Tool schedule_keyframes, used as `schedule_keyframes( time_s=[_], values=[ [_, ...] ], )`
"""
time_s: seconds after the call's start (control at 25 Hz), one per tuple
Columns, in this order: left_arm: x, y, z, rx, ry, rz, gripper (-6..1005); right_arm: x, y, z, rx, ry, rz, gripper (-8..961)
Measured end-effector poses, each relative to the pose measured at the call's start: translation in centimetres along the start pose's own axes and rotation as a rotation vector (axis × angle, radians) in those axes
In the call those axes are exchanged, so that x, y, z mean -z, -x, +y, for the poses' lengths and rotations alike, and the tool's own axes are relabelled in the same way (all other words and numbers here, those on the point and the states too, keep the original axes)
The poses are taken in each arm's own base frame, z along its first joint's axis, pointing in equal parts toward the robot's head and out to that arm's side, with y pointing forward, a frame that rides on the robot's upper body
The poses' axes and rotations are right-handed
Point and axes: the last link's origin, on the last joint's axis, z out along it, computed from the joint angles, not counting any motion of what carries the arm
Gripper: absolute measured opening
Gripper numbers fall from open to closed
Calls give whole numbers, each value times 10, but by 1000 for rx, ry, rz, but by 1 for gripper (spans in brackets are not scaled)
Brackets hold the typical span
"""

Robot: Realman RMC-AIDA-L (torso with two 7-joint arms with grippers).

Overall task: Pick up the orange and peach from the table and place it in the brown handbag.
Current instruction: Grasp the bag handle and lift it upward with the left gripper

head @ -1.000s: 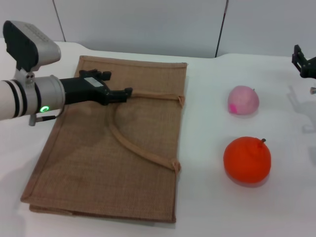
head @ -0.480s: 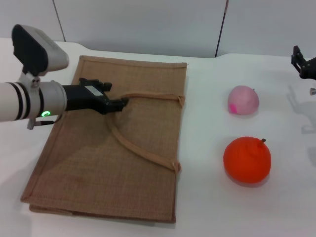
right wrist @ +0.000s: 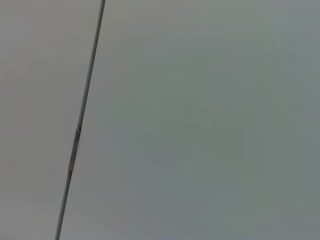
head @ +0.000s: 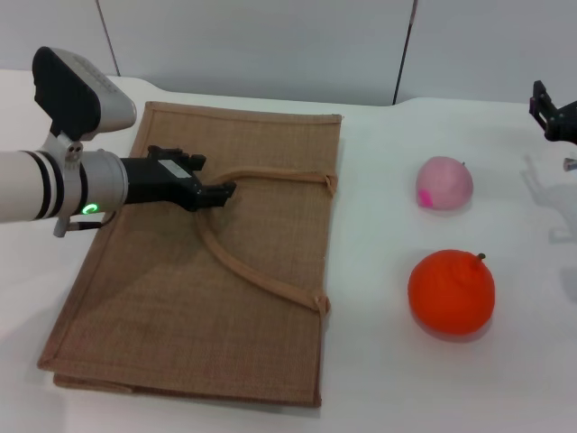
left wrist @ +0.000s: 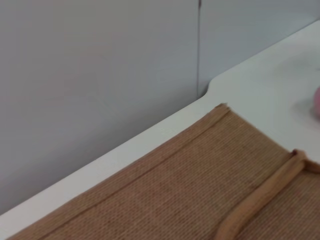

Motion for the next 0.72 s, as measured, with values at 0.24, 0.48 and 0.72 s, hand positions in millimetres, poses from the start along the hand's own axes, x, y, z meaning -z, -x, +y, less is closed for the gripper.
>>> schedule_keyframes(
  time_s=[0.24, 0.48, 0.72],
  values=[
    [-4, 1, -1, 3, -24, -22, 709, -1, 2, 1, -1, 2, -4, 711],
    [-13, -2, 6, -20, -29, -38, 712, -2, 3, 2, -4, 4, -7, 711],
    [-17, -4, 10, -24, -28, -39, 713, -2, 3, 2, -4, 4, -7, 712]
  ],
)
